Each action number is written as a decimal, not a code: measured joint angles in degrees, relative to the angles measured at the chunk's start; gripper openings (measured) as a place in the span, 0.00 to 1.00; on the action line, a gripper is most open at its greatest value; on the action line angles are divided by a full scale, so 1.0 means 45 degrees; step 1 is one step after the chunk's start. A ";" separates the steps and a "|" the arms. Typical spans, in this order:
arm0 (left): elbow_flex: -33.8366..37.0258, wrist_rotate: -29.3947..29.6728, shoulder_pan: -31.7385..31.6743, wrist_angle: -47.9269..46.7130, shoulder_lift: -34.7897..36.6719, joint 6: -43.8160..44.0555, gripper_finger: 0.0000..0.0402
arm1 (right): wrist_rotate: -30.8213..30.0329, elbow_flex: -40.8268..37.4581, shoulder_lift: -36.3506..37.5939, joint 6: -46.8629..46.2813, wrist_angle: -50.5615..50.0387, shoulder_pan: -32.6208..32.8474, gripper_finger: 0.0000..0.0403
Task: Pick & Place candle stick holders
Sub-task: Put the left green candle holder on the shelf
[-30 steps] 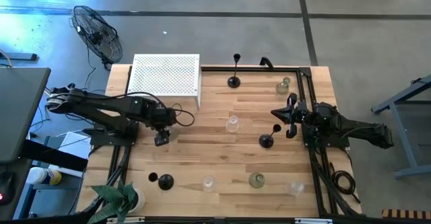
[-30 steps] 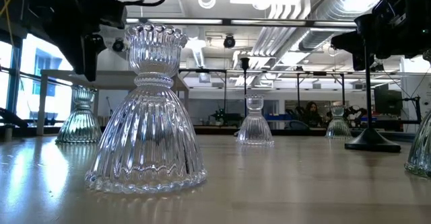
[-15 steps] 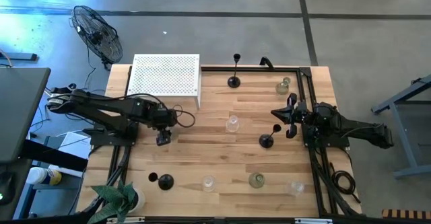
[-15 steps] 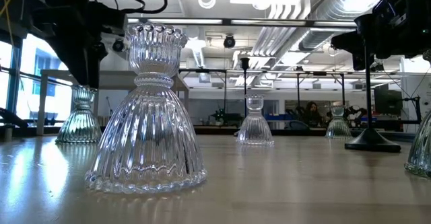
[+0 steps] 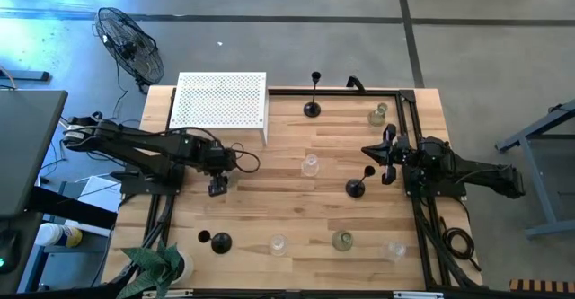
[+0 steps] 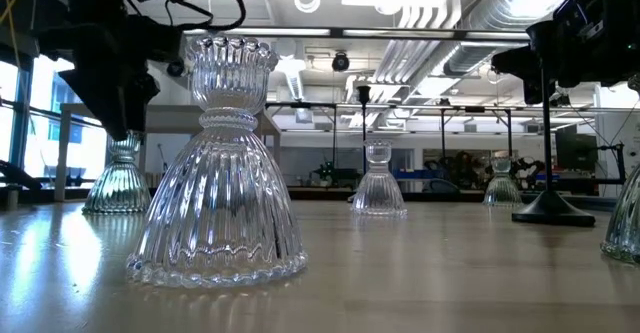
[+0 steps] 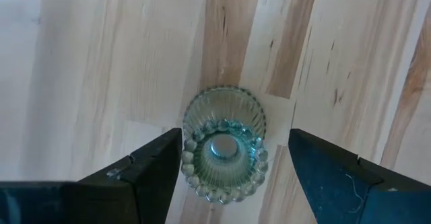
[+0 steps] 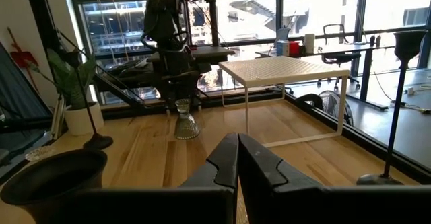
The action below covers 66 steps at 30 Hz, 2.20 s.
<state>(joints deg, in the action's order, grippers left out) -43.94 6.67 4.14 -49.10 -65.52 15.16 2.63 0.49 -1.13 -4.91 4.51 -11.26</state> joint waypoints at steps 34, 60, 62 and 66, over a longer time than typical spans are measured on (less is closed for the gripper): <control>-0.3598 -0.0265 0.0000 -0.2284 0.0039 -0.0313 0.45 | -0.0005 0.0000 0.0000 0.0001 0.0005 0.0001 0.00; -1.0757 0.2715 -0.4579 -0.6499 -0.0034 -0.1273 0.45 | -0.0015 0.0000 0.0005 0.0229 0.0010 0.0000 0.00; -1.0758 0.2598 -0.5686 -0.6434 -0.0177 -0.1655 0.45 | -0.0015 0.0000 0.0005 0.0278 0.0010 -0.0002 0.00; -1.0758 0.1997 -0.7937 -0.6160 -0.0721 -0.2458 0.45 | -0.0015 0.0000 0.0005 0.0338 0.0010 0.0000 0.00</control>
<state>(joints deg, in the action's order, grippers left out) -92.36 15.65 -31.57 -76.82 -68.76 4.10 2.57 0.49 -1.10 -3.39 4.56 -11.26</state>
